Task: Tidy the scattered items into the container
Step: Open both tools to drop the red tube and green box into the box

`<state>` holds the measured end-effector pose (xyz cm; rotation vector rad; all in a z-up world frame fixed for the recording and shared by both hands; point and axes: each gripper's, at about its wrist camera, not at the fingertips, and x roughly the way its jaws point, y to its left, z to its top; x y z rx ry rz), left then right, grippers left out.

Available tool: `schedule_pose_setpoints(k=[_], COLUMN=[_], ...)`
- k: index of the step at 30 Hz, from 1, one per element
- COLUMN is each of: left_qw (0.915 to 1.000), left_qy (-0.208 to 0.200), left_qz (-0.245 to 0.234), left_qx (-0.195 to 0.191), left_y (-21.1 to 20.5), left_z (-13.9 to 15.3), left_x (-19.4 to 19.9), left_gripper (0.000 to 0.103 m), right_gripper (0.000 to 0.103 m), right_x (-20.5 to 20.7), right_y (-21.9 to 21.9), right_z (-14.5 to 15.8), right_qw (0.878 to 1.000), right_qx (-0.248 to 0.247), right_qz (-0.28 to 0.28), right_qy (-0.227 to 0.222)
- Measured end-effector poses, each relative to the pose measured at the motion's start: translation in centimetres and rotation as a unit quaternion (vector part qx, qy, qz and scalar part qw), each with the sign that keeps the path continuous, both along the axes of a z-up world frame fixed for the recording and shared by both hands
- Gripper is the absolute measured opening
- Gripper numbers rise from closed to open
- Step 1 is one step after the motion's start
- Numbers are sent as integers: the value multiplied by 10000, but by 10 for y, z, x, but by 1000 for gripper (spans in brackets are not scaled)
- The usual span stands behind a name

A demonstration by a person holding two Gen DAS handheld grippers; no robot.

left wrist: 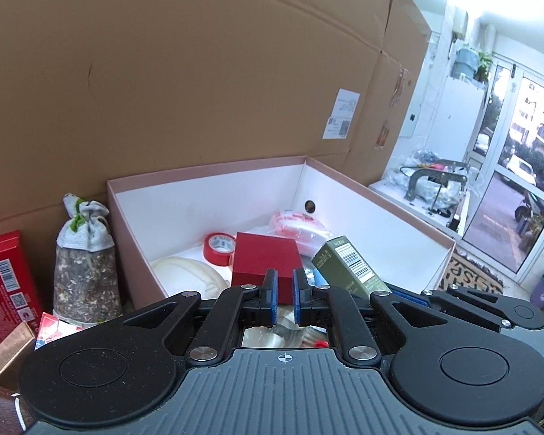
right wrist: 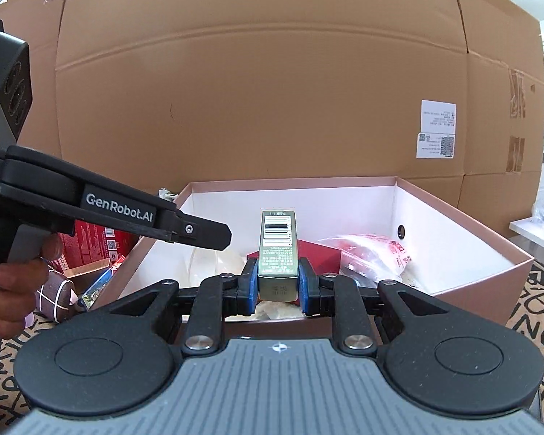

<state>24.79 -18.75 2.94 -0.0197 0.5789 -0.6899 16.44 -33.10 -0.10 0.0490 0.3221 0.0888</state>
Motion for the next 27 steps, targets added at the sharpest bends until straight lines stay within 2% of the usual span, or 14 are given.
schedule_pose_setpoints(k=[5, 7, 8, 10, 11, 12, 13, 14, 15, 17, 21, 23, 27], left_qw=[10000, 10000, 10000, 10000, 9999, 9996, 9992, 9985, 9979, 9965, 9957, 9955, 9949], left_qy=[7, 7, -5, -43, -69, -95, -123, -251, -305, -414, -418, -391, -375], left_qz=[6, 11, 23, 83, 132, 251, 370, 470, 554, 720, 809, 843, 932], left_qx=[11, 16, 17, 23, 27, -8, -45, -161, -151, -132, -153, -176, -105], left_y=[1, 2, 2, 3, 4, 6, 7, 11, 12, 15, 20, 22, 28], left_z=[0, 1, 1, 2, 2, 3, 4, 5, 6, 9, 10, 11, 15], left_x=[1, 0, 0, -2, -3, -4, -6, -8, -10, -13, -15, -17, -27], left_gripper=[5, 11, 29, 37, 59, 84, 93, 97, 101, 103, 103, 103, 103], right_gripper=[25, 25, 25, 25, 31, 49, 60, 71, 71, 75, 96, 102, 102], right_x=[2, 2, 2, 1, 0, -1, -2, -3, -5, -8, -14, -21, -34], right_y=[0, -1, -1, -1, -1, -1, -1, 0, 0, 0, 1, 3, 7], right_z=[-1, -1, -1, -1, -1, -1, -1, -1, -1, 0, 2, 4, 10], right_qw=[10000, 10000, 10000, 9999, 9999, 9998, 9997, 9995, 9993, 9989, 9980, 9977, 9969], right_qx=[32, 44, 54, 85, 99, 82, 64, 44, 6, -28, -57, -118, -242], right_qz=[-1, -9, -14, -30, -67, -120, -173, -225, -270, -348, -500, -555, -667], right_qy=[-7, -17, -21, -44, -76, -118, -160, -203, -246, -303, -376, -362, -332])
